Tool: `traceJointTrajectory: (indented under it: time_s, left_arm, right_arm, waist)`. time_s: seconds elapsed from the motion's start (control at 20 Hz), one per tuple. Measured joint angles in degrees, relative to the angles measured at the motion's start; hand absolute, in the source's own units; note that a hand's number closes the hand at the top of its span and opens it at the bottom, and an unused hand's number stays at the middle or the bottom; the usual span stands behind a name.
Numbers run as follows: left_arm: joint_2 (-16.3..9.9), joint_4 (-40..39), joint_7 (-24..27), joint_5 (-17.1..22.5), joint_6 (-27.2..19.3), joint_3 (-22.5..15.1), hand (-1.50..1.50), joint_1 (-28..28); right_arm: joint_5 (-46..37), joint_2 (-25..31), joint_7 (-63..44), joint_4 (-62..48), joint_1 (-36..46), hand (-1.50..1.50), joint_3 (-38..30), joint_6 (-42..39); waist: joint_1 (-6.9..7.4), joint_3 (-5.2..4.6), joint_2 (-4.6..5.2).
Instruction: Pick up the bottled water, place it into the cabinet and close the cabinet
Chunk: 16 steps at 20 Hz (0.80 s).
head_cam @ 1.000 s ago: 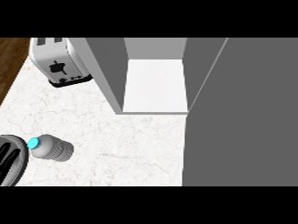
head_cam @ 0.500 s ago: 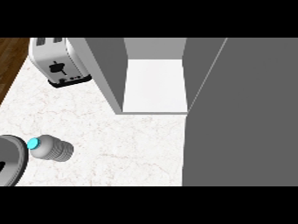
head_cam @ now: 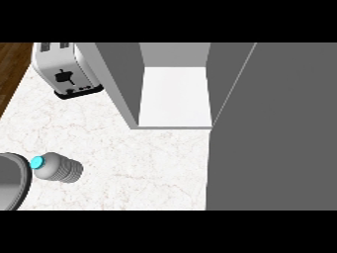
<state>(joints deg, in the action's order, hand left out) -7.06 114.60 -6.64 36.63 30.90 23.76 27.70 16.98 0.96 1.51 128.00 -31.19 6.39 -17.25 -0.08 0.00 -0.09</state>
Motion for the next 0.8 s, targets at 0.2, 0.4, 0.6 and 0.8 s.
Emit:
traceJointTrajectory:
  time_s: [0.2,0.4,0.6,0.8]
  left_arm:
    - [0.08,-5.15,2.45,-2.87,1.69,1.75,-1.5,-2.6]
    - [-0.92,-10.89,4.76,-6.52,2.16,2.91,-1.5,-7.26]
    - [-2.08,-17.22,9.09,-10.99,4.28,4.04,-1.5,-10.23]
    - [-2.06,-21.52,12.45,-15.68,4.5,3.79,-1.5,-12.53]
  right_arm:
    - [0.87,0.52,0.33,0.21,-0.76,-1.5,-0.84,-0.9]
    - [-0.03,0.2,0.08,0.48,-0.22,-1.5,0.09,-0.28]
    - [0.03,0.52,0.84,0.53,-1.21,-1.5,-0.05,-1.3]
    - [-0.29,0.71,2.11,0.07,-2.53,-1.5,0.06,-2.47]
  waist:
    - [-0.06,0.0,0.02]
    - [-0.13,-0.02,0.04]
    - [-0.15,0.12,-0.02]
    - [-0.18,0.41,-0.15]
